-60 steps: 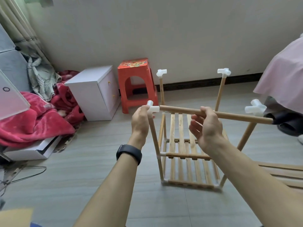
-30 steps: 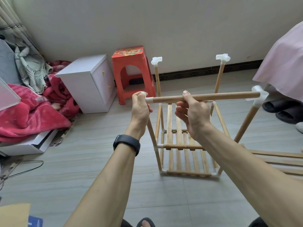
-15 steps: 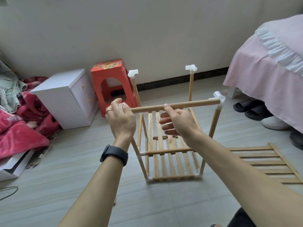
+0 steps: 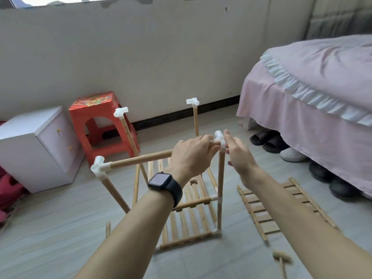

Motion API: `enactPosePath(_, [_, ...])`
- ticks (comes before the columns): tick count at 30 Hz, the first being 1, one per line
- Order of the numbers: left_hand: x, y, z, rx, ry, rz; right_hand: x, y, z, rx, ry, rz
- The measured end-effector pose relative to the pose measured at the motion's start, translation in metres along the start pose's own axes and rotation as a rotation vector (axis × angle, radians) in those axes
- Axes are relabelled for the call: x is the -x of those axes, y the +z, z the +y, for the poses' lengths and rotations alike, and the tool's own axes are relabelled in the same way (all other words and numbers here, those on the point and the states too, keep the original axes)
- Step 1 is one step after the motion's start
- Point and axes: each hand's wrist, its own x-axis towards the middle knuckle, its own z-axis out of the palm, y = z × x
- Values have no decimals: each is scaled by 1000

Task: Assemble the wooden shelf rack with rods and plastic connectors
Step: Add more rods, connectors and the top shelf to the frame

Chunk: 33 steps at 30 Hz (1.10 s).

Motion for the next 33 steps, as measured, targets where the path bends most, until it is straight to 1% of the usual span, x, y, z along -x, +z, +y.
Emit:
enactPosePath(2, [-2, 2, -5, -37, 35, 15, -6, 9, 2, 30, -28, -73])
enactPosePath(3, [-1, 3, -9, -52, 44, 21, -9, 12, 3, 32, -44, -63])
enactPosePath(5, [1, 3, -18, -64, 49, 31, -15, 11, 5, 33, -58, 8])
enactPosePath(7, [-2, 1, -26, -44, 26, 38, -18, 8, 9, 19, -53, 53])
enactPosePath(12, [-6, 5, -27, -61, -9, -1, -19, 8, 16, 31, -88, 37])
enactPosePath(16, [-3, 13, -21, -91, 7, 27, -19, 5, 17, 8, -89, 78])
enactPosePath(24, [-3, 15, -23, -161, 25, 59, -17, 10, 18, 51, -93, 139])
enactPosePath(27, [-6, 15, -21, -185, 29, 45, -17, 10, 19, 64, -91, 130])
enactPosePath(30, [-8, 16, -18, -202, 37, 27, -16, 16, 20, 86, -127, 116])
enactPosePath(33, [-8, 17, -18, -213, 47, 51, -16, 17, 23, 87, -141, 131])
